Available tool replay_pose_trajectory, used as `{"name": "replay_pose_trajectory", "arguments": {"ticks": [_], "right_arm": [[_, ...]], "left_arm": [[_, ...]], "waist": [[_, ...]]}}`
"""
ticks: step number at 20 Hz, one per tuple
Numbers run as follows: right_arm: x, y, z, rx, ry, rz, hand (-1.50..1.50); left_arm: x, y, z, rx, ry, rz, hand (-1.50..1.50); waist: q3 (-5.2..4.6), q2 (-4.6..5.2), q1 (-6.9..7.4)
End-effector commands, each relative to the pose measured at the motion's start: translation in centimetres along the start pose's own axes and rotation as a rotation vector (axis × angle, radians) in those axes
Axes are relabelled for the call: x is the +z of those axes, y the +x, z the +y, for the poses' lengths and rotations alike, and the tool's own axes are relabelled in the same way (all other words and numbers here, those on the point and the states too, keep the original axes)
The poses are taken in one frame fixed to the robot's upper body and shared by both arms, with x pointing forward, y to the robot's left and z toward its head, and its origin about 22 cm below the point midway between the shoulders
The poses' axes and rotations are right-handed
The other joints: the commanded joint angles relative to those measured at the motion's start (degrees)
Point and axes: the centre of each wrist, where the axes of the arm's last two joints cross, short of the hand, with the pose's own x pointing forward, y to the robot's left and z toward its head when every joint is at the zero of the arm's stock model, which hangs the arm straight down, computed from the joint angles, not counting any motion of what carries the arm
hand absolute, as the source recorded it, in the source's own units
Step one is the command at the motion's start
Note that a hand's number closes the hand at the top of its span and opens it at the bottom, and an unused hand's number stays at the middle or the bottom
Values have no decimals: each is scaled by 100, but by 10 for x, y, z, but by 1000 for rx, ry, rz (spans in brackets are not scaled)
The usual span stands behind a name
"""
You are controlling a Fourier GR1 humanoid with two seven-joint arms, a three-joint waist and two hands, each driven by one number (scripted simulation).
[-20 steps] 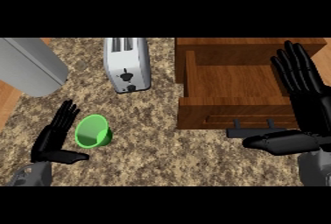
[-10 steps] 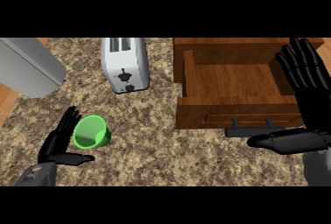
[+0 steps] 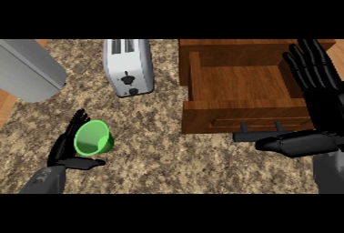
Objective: Pick up the cup, place it into the drawer and close the drawer
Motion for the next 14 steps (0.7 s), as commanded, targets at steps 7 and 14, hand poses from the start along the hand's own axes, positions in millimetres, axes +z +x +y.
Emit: {"name": "replay_pose_trajectory", "arguments": {"ticks": [7, 14], "right_arm": [[4, -7, -15, 10, -15, -6, -150], [3, -3, -7, 4, -15, 18, -150]], "left_arm": [[-5, -8, -24, 83, -84, -92, -150], [-17, -1, -25, 250, -203, -107, 150]], "waist": [[3, 1, -6], [-6, 14, -41]]}}
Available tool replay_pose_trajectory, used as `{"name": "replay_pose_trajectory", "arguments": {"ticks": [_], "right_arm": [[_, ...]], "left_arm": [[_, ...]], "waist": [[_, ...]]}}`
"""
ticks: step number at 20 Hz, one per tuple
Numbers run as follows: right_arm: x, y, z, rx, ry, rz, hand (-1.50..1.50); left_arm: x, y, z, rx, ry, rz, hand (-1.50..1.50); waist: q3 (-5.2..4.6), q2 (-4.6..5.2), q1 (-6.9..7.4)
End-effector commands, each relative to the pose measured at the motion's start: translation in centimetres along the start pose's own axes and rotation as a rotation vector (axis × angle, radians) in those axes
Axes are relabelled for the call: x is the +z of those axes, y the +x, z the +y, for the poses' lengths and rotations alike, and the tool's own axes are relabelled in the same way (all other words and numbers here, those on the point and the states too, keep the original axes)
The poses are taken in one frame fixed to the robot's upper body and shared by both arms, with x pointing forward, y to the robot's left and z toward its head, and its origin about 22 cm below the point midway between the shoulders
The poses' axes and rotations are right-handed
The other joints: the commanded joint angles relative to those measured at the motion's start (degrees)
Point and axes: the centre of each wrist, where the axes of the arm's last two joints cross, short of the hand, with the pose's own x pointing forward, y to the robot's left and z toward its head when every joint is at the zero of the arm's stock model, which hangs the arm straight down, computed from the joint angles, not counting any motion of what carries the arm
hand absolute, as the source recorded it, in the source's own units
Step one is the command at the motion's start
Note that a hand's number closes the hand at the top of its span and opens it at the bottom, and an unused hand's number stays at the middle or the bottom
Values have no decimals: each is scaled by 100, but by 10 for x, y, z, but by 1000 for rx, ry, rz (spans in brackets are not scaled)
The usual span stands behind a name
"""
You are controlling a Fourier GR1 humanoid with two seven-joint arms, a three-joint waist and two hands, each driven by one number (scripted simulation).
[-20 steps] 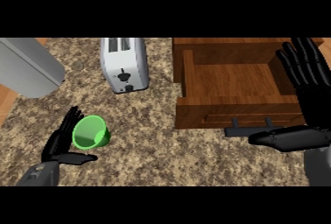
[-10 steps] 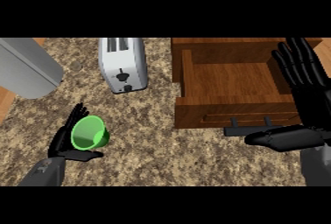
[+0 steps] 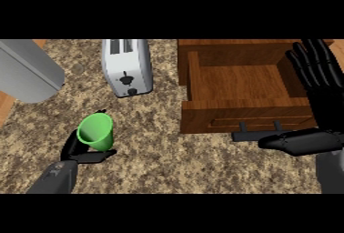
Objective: Pick up the cup, place it into the drawer and close the drawer
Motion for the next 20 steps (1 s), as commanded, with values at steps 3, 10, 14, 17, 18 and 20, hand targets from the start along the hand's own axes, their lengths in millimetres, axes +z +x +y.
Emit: {"name": "replay_pose_trajectory", "arguments": {"ticks": [3, 10, 14, 17, 18, 20], "right_arm": [[-8, 1, -7, 12, -6, -7, -150], [-1, -2, -12, 12, -3, -11, -150], [-5, 3, -10, 19, -13, 15, -150], [-13, 15, -1, 13, -5, -2, -150], [7, -7, -9, 29, -9, 26, -150], [3, 4, 1, 4, -26, 2, -150]], "left_arm": [[-12, 4, -10, 11, -42, -257, 150], [-13, -2, -25, -134, 170, -388, 150], [-15, -5, -33, -132, 356, -413, 150], [-35, 8, -33, -24, 347, -493, 150], [-38, 15, -26, 10, 299, -498, 150], [-60, 21, -51, 26, 232, -502, 150]], "waist": [[0, 9, 36], [8, -10, 45], [10, -22, 86], [9, -29, 78], [18, -32, 75], [20, -49, 79]]}}
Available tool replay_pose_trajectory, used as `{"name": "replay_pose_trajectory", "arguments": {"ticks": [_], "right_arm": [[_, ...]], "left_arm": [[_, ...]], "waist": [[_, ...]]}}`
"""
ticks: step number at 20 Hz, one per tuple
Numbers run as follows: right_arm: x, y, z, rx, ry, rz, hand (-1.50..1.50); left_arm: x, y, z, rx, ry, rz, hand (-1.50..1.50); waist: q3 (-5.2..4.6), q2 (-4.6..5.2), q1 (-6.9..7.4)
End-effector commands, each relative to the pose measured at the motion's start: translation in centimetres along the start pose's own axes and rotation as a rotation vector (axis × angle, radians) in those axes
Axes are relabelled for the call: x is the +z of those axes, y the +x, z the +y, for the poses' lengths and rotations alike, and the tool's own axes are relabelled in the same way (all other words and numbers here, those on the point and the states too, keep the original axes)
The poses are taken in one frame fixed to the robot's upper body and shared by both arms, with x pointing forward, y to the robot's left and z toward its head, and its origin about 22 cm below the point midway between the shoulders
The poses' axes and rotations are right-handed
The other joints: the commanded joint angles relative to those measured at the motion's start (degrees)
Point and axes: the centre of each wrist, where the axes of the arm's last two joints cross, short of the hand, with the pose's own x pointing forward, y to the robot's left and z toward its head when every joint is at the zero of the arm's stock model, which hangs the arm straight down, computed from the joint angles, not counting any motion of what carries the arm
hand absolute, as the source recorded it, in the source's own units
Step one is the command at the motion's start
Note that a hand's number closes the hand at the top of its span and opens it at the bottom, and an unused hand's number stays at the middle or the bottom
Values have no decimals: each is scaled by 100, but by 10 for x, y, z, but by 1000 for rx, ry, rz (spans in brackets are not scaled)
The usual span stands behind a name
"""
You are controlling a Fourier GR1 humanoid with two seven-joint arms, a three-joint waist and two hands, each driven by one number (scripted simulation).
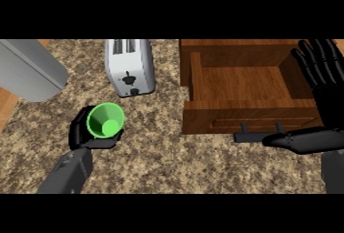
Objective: Pick up the cup, place it into the drawer and close the drawer
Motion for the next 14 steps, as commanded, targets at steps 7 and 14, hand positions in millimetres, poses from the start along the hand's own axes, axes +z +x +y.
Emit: {"name": "replay_pose_trajectory", "arguments": {"ticks": [7, 14], "right_arm": [[6, -2, -8, 9, -10, 30, -150], [10, -16, -15, 26, -48, 19, -150]], "left_arm": [[-90, 45, -80, 114, -223, -210, 150], [-127, 98, -149, 148, -347, -180, 150]], "waist": [[23, -78, 144], [23, -79, 173]]}}
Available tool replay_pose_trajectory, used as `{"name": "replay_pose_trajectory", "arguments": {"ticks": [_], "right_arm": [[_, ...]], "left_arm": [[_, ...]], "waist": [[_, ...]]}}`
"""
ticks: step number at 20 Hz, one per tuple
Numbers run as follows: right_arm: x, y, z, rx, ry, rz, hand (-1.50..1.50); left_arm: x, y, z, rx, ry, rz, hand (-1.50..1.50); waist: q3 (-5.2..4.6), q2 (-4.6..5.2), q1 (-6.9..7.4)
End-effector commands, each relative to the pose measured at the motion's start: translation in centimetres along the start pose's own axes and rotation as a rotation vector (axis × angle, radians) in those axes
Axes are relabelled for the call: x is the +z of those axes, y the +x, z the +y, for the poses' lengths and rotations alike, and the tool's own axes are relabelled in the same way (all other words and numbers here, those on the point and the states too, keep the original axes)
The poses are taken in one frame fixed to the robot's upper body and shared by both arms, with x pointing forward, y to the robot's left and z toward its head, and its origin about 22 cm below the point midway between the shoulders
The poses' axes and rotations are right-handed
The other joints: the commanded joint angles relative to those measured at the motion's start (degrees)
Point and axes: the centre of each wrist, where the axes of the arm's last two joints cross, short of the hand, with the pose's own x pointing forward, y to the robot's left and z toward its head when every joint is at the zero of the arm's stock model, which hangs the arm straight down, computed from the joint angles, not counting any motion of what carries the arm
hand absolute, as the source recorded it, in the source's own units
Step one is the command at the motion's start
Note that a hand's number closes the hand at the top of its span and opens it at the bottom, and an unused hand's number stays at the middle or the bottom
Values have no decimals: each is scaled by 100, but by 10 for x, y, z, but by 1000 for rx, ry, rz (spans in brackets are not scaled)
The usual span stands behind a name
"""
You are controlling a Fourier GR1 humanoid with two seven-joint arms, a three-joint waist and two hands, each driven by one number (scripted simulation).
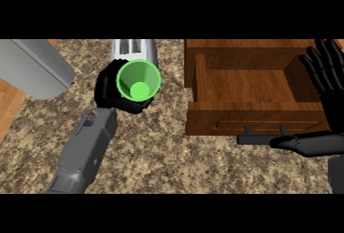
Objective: Pick up the cup, place it into the drawer and close the drawer
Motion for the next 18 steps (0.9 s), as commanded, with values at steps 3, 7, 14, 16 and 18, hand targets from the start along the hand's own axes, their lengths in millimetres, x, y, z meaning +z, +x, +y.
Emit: {"name": "replay_pose_trajectory", "arguments": {"ticks": [3, 7, 14, 16, 18], "right_arm": [[-5, 1, 14, 12, -7, -4, -150], [-5, -7, -4, -13, 5, -6, -150], [2, -12, 0, -4, 1, -10, -150], [-22, 1, 4, -4, 2, -36, -150], [-8, -16, -2, -23, 13, -29, -150]], "left_arm": [[-85, 54, -63, -9, -84, -19, 150], [-113, 80, -97, -49, -82, 19, 150], [-152, 103, -142, -124, -83, 112, 150], [-158, 102, -151, -138, -86, 158, 150], [-158, 97, -158, -192, -64, 213, 150]], "waist": [[-2, 7, -50], [-2, 22, -108], [-1, 65, -229], [-2, 89, -264], [5, 117, -423]]}}
